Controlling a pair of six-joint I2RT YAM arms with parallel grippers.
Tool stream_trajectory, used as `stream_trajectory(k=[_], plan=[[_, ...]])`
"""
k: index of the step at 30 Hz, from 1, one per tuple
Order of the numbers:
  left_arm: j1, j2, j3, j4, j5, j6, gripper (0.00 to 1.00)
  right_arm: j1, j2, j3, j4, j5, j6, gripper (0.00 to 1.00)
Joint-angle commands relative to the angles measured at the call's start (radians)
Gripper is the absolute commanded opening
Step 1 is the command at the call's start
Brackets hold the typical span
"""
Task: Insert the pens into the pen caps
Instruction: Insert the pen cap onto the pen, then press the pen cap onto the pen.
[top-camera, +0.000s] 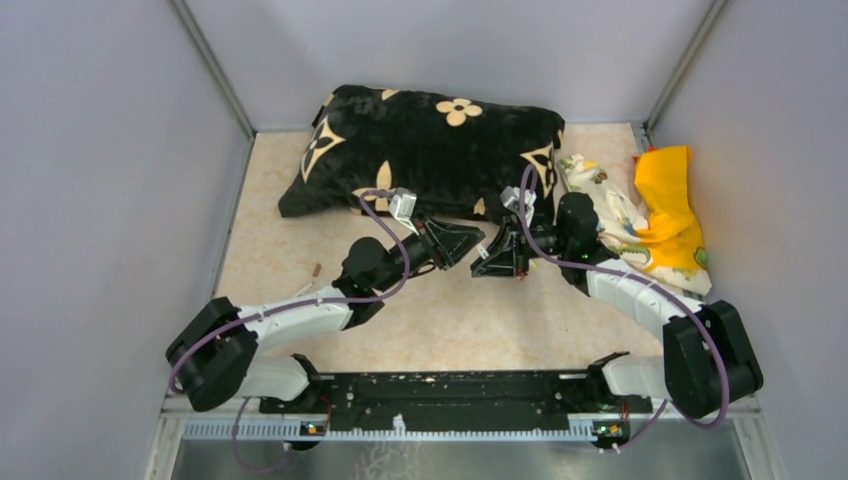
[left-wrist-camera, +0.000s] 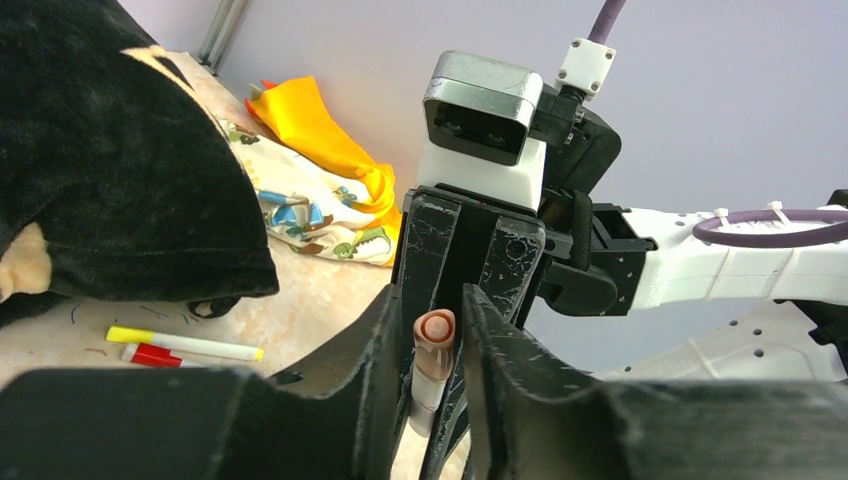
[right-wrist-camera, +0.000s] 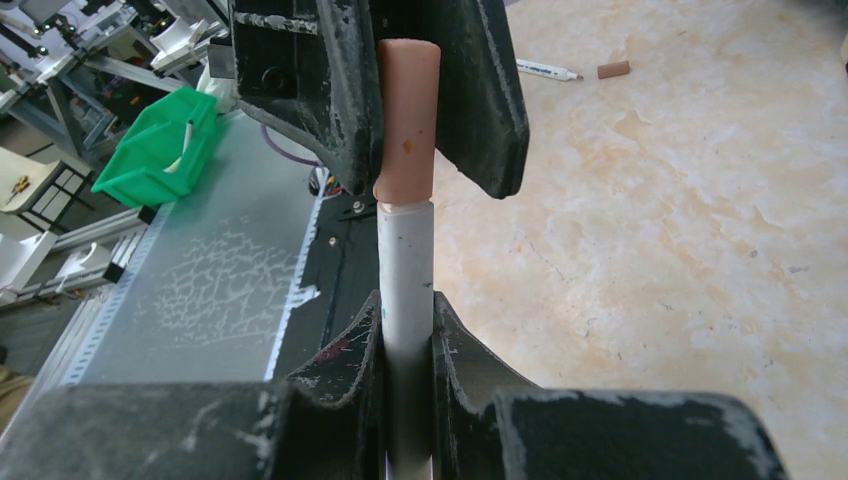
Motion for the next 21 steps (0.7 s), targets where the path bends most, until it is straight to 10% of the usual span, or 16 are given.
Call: stream_trajectory(k=[1, 10, 21], plan=[[0.005, 0.013, 0.026, 0.047, 0.03, -0.012, 0.3, -0.006, -0.027, 0.049, 0.02, -0.02, -0.023, 0.0], [0.005, 0.037, 0.028, 0.018, 0.105, -0.021, 0.01, -0.007, -0.028, 0.052, 0.015, -0.016, -0.024, 0.0], [0.005, 0.157, 0.044, -0.159, 0.438, -0.015, 0.0, -0.045, -0.088, 0.155, -0.252, 0.096, -0.202, 0.0]])
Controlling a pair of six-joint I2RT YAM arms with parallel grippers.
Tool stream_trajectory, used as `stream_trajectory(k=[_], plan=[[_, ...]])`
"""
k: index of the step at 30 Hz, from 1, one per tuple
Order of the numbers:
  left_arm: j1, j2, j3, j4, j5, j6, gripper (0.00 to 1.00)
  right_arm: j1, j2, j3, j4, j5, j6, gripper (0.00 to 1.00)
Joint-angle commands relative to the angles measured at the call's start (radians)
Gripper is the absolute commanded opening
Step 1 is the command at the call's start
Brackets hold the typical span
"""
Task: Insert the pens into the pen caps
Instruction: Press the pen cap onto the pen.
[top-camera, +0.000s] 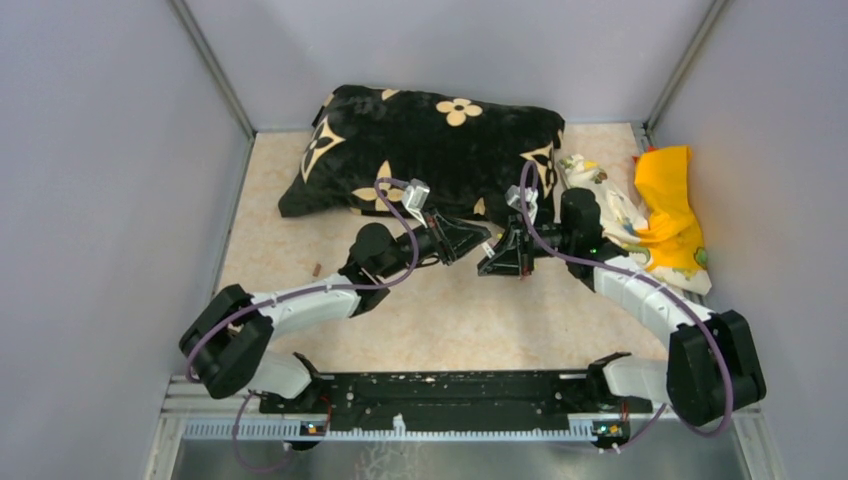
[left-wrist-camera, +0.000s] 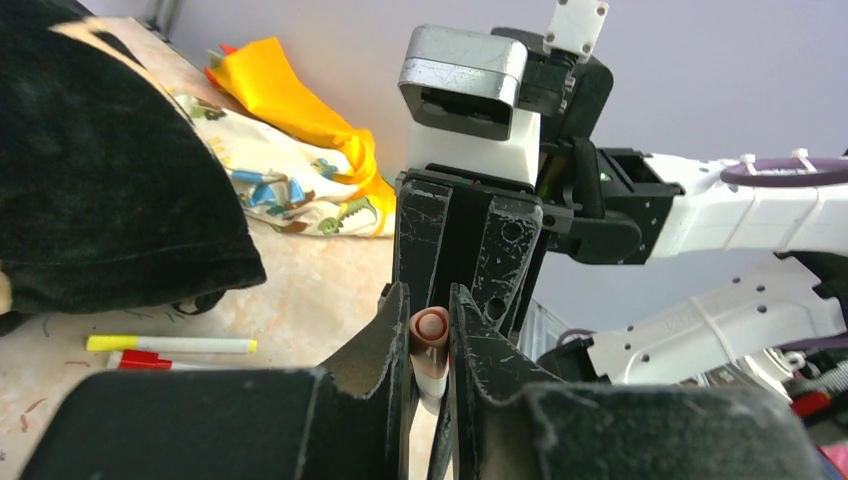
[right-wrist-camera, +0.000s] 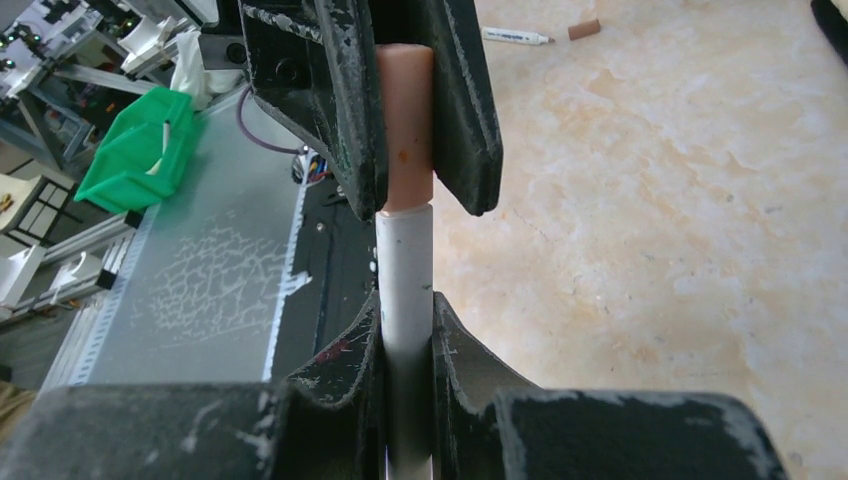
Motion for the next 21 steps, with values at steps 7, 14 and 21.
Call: stream_trajectory(k=[7, 14, 21], plan=[[-0.043, 0.127, -0.086, 0.022, 0.273, -0.268, 0.0, -0.048, -0.074, 0.043, 0.294, 0.018, 0.16, 0.0], [-0.178, 0.072, -0.051, -0.194, -0.065, -0.212, 0.0, -0.049, -0.098, 0.152, -0.084, 0.338, -0.107, 0.0], [-0.217, 0.149, -0.074, -0.057, 0.025, -0.218, 0.0, -0.058, -0.1, 0.135, -0.012, 0.271, -0.036, 0.0]])
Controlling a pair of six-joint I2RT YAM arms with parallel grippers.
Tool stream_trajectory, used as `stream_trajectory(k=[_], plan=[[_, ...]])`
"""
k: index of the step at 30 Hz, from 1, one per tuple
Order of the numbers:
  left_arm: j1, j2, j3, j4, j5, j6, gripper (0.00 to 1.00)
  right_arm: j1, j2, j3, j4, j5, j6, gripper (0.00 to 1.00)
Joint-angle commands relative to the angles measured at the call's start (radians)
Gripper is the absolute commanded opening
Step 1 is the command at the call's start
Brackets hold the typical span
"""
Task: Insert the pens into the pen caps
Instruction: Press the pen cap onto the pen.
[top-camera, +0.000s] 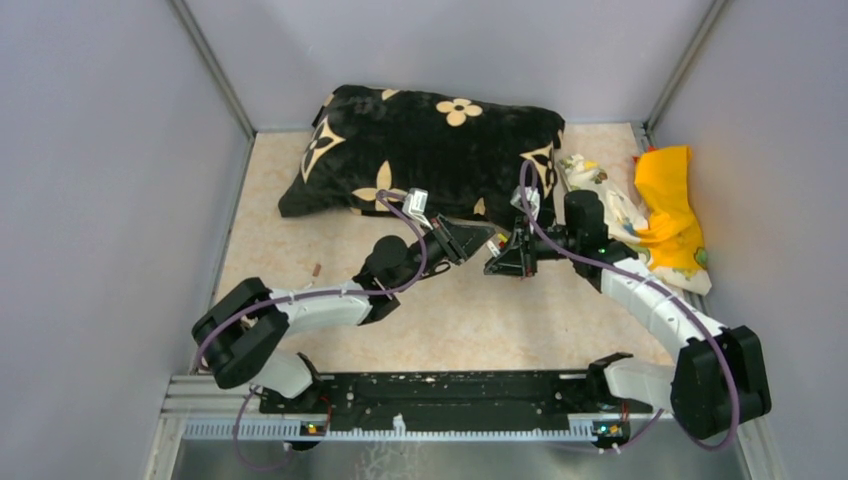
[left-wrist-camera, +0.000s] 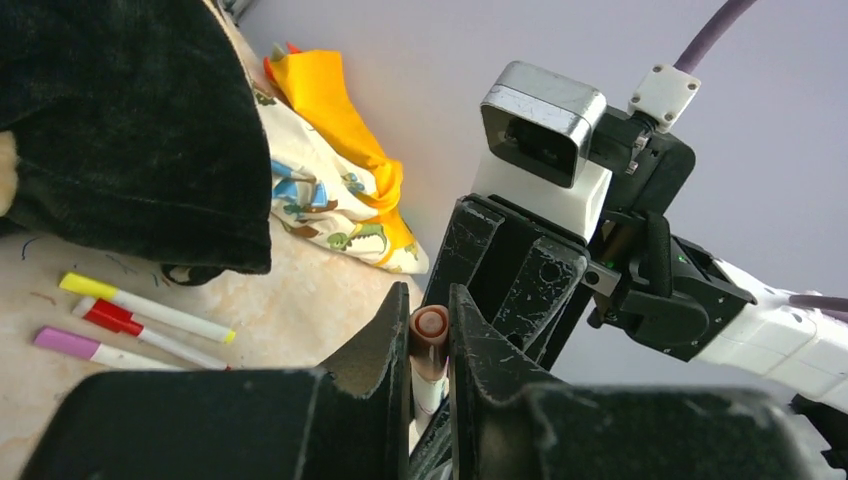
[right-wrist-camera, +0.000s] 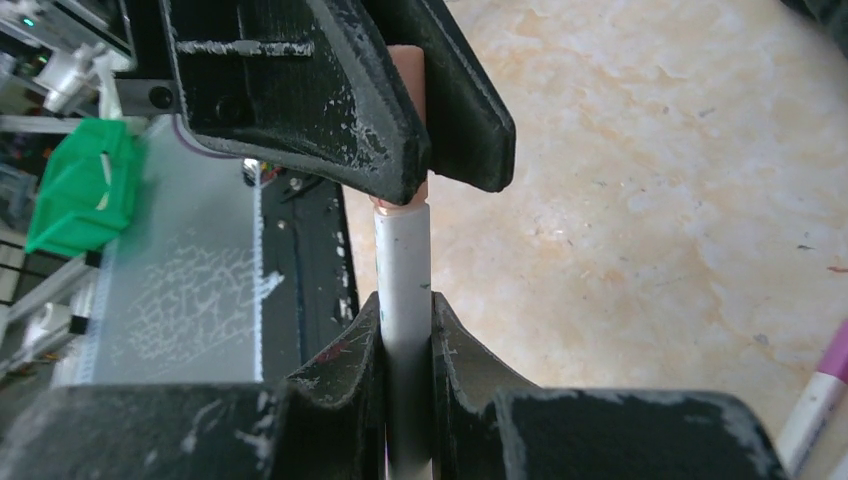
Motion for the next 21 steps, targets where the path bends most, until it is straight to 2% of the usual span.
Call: stream_trajectory(k=[1, 5, 9, 12, 14, 17, 21], plan=[[-0.118, 0.093, -0.067, -0.037, 0.381, -0.008, 0.0, -0.031, -0.017, 0.089, 0.342, 0.036, 0.113, 0.0], [-0.112, 0.14, -0.101, 0.141, 0.621, -0.036, 0.0, -0.049, 0.016, 0.047, 0.606, -0.111, 0.355, 0.0], [-0.113, 0.162, -0.113, 0.187, 0.643, -0.076, 0.0, -0.058, 0.034, 0.043, 0.663, -0.104, 0.415, 0.0], [-0.122, 0.155, -0.087, 0.093, 0.606, -0.034, 0.0, -0.061, 0.017, 0.067, 0.547, -0.047, 0.309, 0.0], [-0.137, 0.13, -0.044, -0.13, 0.52, 0.034, 0.0, -0.058, -0.01, 0.103, 0.364, 0.065, 0.158, 0.0], [-0.17, 0.097, 0.014, -0.329, 0.353, 0.087, 0.0, -0.057, -0.025, 0.12, 0.269, 0.166, 0.077, 0.0], [-0.193, 0.093, 0.025, -0.329, 0.269, 0.071, 0.0, -0.052, -0.017, 0.114, 0.27, 0.159, 0.081, 0.0]])
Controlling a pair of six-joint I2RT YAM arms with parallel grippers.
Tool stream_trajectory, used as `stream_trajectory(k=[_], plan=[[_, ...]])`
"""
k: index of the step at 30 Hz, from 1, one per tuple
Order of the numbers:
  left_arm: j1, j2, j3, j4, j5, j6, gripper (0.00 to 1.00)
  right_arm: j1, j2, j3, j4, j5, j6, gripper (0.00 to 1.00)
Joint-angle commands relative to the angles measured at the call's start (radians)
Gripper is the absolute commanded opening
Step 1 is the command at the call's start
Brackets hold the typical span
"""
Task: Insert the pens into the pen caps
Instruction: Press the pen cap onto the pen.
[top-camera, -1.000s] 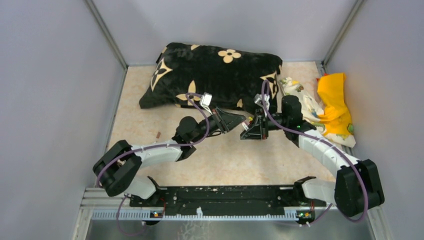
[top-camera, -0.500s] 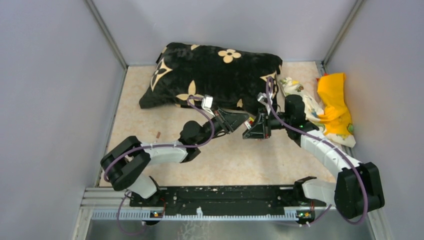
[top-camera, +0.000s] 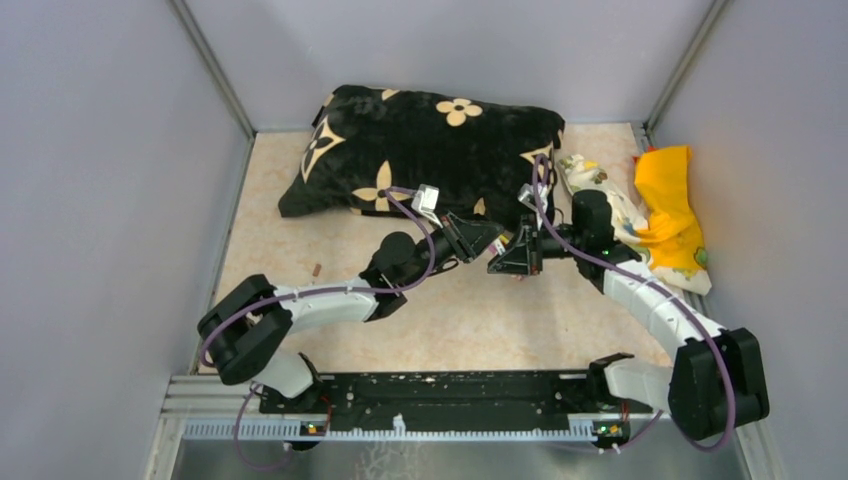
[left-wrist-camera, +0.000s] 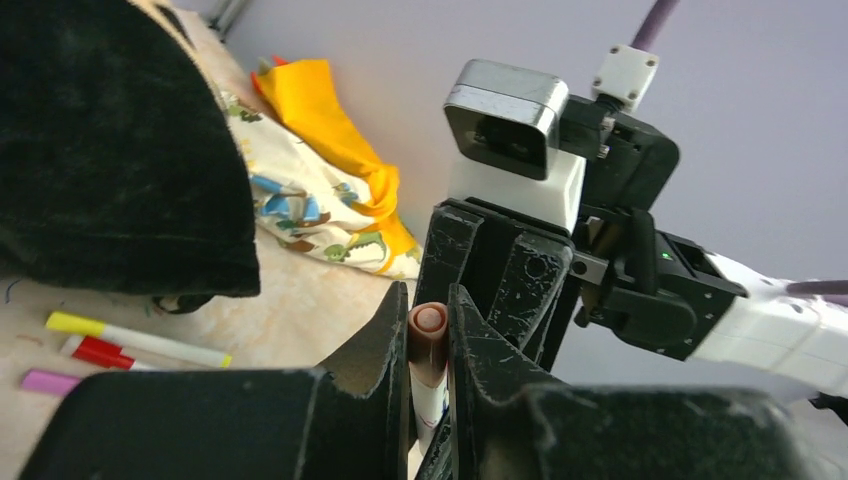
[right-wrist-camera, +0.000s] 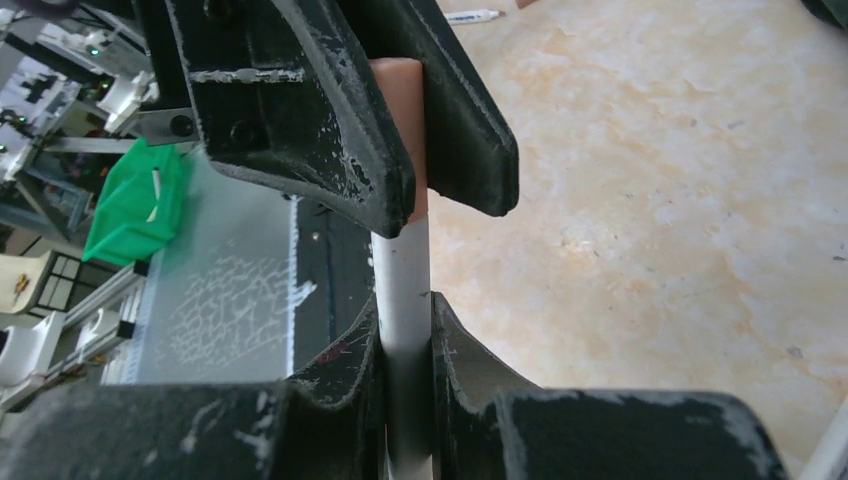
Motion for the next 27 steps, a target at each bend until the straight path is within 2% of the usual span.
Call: stream_trajectory(k=[1, 5, 6, 9, 11, 13, 15, 19, 22, 27], plan=[[-0.172, 0.047, -0.038, -0.322, 0.248, -0.011, 0.0, 0.001, -0.01, 0.134, 0.186, 0.247, -0.031, 0.0], [-0.173, 0.04, -0.071, -0.174, 0.309, -0.012, 0.0, 0.001, 0.017, 0.101, 0.323, 0.112, 0.098, 0.0], [-0.173, 0.039, -0.081, -0.131, 0.339, 0.0, 0.0, -0.003, 0.032, 0.087, 0.406, 0.056, 0.183, 0.0], [-0.172, 0.058, -0.113, 0.005, 0.47, 0.032, 0.0, -0.009, 0.09, 0.033, 0.796, -0.053, 0.468, 0.0], [-0.172, 0.08, -0.117, 0.023, 0.543, 0.046, 0.0, -0.014, 0.094, 0.034, 0.806, -0.056, 0.482, 0.0], [-0.172, 0.103, -0.118, 0.013, 0.56, 0.045, 0.0, -0.016, 0.065, 0.042, 0.695, -0.021, 0.402, 0.0], [-0.172, 0.117, -0.113, 0.015, 0.546, 0.038, 0.0, -0.016, 0.023, 0.078, 0.438, 0.055, 0.198, 0.0], [-0.169, 0.091, -0.068, -0.114, 0.412, 0.074, 0.0, -0.016, -0.015, 0.083, 0.301, 0.13, 0.037, 0.0], [-0.141, 0.039, -0.045, -0.192, 0.274, 0.073, 0.12, -0.015, -0.012, 0.083, 0.239, 0.13, -0.032, 0.0], [-0.082, -0.078, -0.059, -0.168, 0.121, 0.037, 0.39, 0.004, -0.01, 0.082, 0.172, 0.095, -0.135, 0.0]])
